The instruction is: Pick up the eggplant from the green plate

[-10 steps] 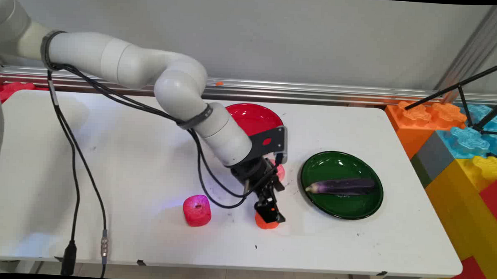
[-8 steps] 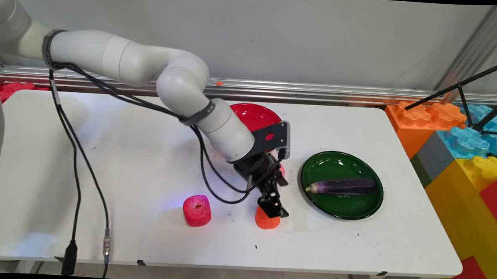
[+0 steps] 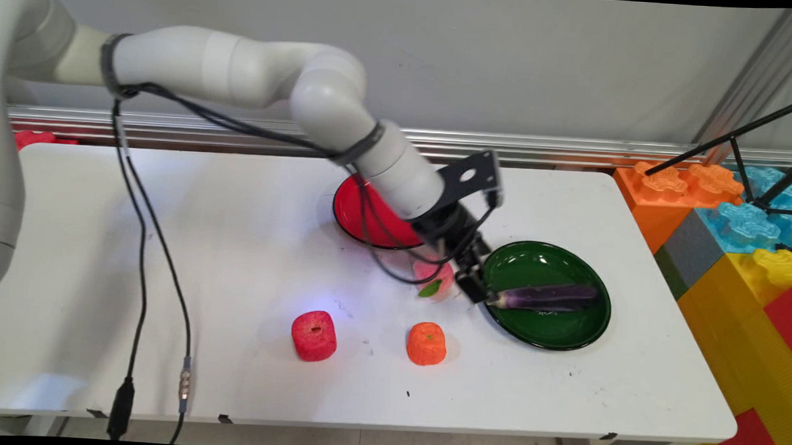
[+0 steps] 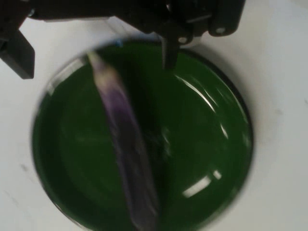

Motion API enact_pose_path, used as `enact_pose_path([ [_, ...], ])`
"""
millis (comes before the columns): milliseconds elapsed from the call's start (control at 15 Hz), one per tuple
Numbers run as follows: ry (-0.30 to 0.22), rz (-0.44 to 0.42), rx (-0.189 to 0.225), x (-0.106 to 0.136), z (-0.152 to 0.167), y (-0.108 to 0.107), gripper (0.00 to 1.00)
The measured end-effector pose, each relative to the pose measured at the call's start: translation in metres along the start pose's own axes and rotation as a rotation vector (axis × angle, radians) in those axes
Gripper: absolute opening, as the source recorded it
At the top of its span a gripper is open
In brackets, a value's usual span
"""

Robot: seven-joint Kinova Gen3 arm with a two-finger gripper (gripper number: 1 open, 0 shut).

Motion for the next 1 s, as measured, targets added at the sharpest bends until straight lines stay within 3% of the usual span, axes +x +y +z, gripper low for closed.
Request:
enact_pose_path([
  [200,0.017,-0.016,0.019,0.024,0.015,-0.012,1.0],
  [467,0.02,-0.042,0.009,0.047,0.045,-0.019,1.0],
  [667,0.014,-0.052,-0.005,0.054,0.062,-0.019,1.0],
  [1000,-0.006,-0.059,0.006,0.057,0.082,-0.02,1.0],
])
